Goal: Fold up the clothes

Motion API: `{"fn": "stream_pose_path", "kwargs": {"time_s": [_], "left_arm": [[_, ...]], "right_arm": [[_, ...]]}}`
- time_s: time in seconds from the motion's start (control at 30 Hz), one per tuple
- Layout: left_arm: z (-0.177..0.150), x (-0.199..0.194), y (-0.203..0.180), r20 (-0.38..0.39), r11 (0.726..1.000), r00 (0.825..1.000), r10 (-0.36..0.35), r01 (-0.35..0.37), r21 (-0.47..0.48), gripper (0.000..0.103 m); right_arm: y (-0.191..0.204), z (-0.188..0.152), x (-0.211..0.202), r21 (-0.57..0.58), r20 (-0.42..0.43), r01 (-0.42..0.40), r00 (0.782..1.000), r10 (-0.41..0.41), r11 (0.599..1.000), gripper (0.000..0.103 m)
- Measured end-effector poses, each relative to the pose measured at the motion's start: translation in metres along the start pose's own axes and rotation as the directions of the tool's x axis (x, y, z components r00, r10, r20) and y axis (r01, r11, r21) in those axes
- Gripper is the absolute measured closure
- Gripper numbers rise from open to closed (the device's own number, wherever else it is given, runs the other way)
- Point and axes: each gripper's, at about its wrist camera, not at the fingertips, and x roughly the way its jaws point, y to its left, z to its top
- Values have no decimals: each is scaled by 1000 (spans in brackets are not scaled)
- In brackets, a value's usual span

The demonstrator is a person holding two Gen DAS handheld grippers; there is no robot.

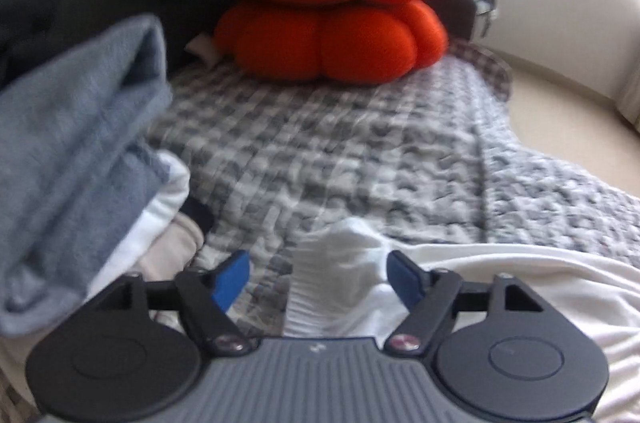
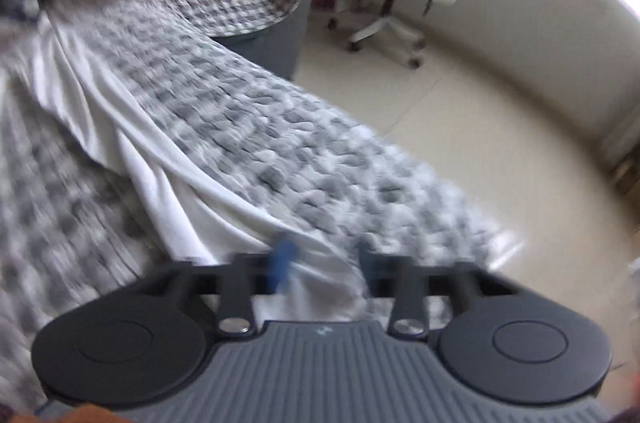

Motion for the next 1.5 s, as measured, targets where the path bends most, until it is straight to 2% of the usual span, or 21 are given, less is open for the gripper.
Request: {"fn": "stream_pose_path", "kwargs": {"time_s": [0.07,0.17,0.2,0.23,0.27,0.3,0.33,0.43,0.53,0.7,0.8,0.87,0.93,0.97,1.03,1.1,1.27,1.3,1.33,1.43,1.5], "left_arm": [[-2,8,-2,-3,1000,1000,11,-11,1,25],[-6,17,-5,9,1000,1000,9,-9,-14,28],[-7,18,-4,16,1000,1000,3,-3,-31,42],[-7,19,-4,22,999,1000,-6,7,-44,62],[-6,18,-7,28,999,1000,-9,10,-41,73],[-4,15,-12,36,1000,999,8,-7,-20,79],[-2,13,-16,46,1000,999,21,-21,-2,80],[5,9,-23,90,999,995,46,-49,21,81],[14,8,-20,118,999,992,48,-47,-7,81],[21,21,-19,102,998,993,67,-66,-10,80],[21,23,-13,73,999,997,25,-23,-27,80],[19,22,-8,52,999,999,4,-2,-32,76],[16,17,-5,56,999,998,27,-25,-31,52],[13,13,-3,64,999,998,26,-23,-37,47],[8,3,-1,81,999,996,24,-20,-48,44],[3,-7,2,98,998,995,22,-16,-59,44],[-6,-21,6,104,997,995,9,-1,-79,41],[-7,-20,7,98,997,995,13,-5,-81,41],[-7,-20,9,92,996,996,16,-9,-83,41],[-11,-20,17,77,996,997,21,-14,-93,41],[-13,-21,20,66,995,998,17,-11,-97,41]], "right_arm": [[11,4,-2,-63,18,33,999,-32,997,102],[11,12,-12,-65,102,119,988,-112,991,102],[7,16,-15,-42,130,146,982,-139,988,102],[3,20,-16,-24,146,168,976,-163,985,102],[-1,24,-16,-11,157,190,970,-186,982,102],[-4,28,-14,1,159,204,967,-201,979,102],[-7,32,-12,12,157,214,964,-214,977,102],[-10,43,3,17,125,239,963,-239,971,103],[-17,50,27,36,57,263,963,-264,964,103],[-19,57,53,85,-23,303,953,-302,949,103],[-17,55,48,116,-34,327,945,-325,938,102],[-18,51,32,170,-35,330,944,-329,928,88],[-27,41,12,295,-54,300,953,-298,907,73],[-33,33,3,371,-65,262,964,-256,891,71],[-42,14,-12,503,-71,172,985,-157,847,71],[-43,-2,-20,558,-50,109,994,-98,822,71],[-43,-12,-8,630,-42,110,993,-108,769,68],[-42,-9,-7,637,-35,114,992,-120,762,75],[-39,-6,-6,632,-33,122,991,-132,765,100],[-23,3,-7,553,-68,197,979,-192,809,102],[-19,8,-14,527,-67,228,971,-227,819,102]]}}
